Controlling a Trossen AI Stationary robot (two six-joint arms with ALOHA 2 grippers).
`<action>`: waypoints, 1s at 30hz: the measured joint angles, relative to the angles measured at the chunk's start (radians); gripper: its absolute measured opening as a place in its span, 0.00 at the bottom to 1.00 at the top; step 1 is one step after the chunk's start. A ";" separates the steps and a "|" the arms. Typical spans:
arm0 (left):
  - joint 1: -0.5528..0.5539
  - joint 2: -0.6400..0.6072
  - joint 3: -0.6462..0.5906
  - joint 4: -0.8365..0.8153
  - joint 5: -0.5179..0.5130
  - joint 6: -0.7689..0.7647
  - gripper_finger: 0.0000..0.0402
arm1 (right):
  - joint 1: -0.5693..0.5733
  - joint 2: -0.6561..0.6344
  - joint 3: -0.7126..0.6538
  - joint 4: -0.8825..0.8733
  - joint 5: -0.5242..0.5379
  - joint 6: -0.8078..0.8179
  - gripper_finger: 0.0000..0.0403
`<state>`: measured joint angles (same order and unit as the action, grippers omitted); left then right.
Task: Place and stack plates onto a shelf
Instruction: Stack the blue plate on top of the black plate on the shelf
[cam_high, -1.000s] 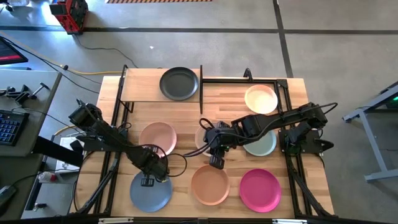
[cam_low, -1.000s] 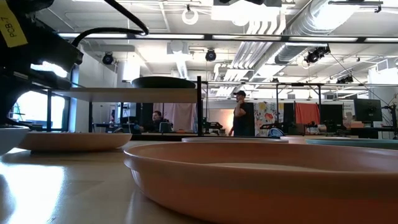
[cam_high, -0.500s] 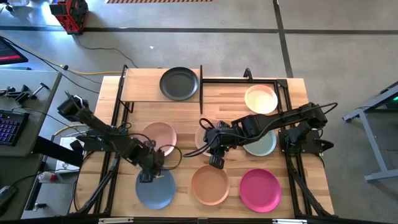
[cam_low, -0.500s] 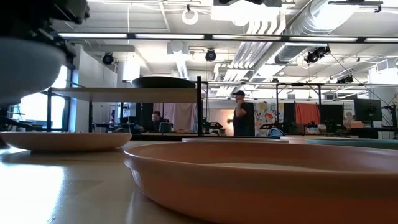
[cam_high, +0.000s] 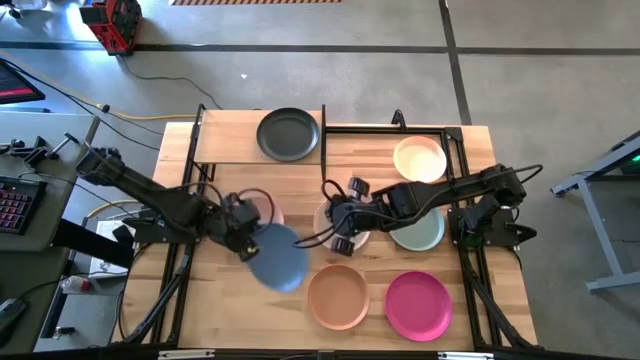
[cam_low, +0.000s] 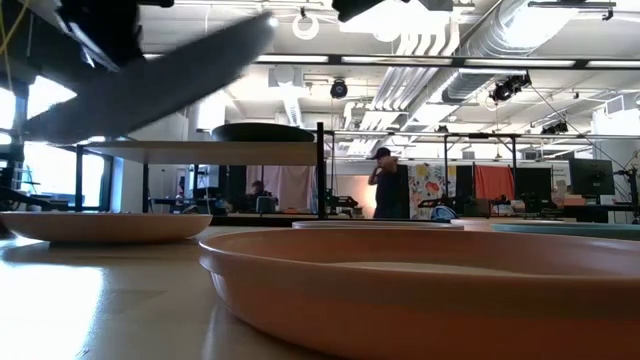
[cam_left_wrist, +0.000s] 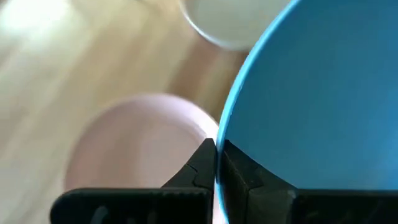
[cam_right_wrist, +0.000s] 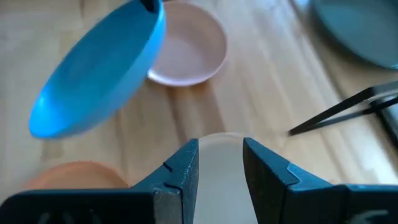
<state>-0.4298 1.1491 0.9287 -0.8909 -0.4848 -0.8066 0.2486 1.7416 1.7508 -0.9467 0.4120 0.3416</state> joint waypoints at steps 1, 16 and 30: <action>0.011 -0.007 0.000 0.000 -0.027 -0.012 0.00 | -0.006 0.000 0.000 0.011 0.011 -0.012 0.26; 0.188 -0.027 0.000 0.098 -0.229 -0.047 0.00 | -0.129 0.000 0.000 0.207 0.136 -0.099 0.26; 0.336 -0.027 0.021 0.145 -0.270 0.044 0.00 | -0.200 0.000 0.000 0.217 0.066 -0.100 0.26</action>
<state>-0.0941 1.1225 0.9499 -0.7461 -0.7550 -0.7628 0.0483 1.7416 1.7508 -0.7293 0.4781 0.2421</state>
